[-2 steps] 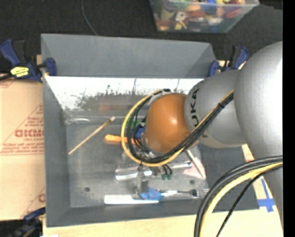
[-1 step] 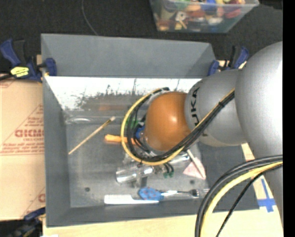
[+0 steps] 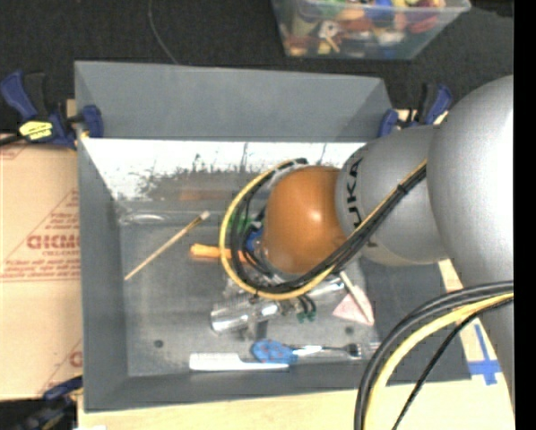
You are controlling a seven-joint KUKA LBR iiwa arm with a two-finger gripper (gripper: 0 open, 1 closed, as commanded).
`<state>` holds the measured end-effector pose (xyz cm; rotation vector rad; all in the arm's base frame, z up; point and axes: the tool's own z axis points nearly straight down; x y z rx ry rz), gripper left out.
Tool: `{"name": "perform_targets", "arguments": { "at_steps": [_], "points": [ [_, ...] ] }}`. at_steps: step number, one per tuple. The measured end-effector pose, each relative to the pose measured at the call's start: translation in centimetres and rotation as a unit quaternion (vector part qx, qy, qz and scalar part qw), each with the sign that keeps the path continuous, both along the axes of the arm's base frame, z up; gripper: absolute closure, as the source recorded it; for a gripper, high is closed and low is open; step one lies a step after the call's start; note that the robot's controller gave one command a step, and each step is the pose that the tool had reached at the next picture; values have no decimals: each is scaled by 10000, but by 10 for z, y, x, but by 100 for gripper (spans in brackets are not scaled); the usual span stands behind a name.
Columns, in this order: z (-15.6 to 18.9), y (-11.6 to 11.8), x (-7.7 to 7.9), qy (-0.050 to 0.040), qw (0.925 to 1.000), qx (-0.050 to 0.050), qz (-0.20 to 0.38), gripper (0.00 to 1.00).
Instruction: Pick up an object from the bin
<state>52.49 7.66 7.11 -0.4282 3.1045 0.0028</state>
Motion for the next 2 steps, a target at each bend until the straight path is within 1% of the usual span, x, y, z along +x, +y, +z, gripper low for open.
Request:
{"name": "perform_targets", "arguments": {
  "at_steps": [1,2],
  "points": [
    [32,-1,-3,64,10000,-10,-14,100],
    [87,-1,-3,58,10000,-11,-27,100]
  ]
}}
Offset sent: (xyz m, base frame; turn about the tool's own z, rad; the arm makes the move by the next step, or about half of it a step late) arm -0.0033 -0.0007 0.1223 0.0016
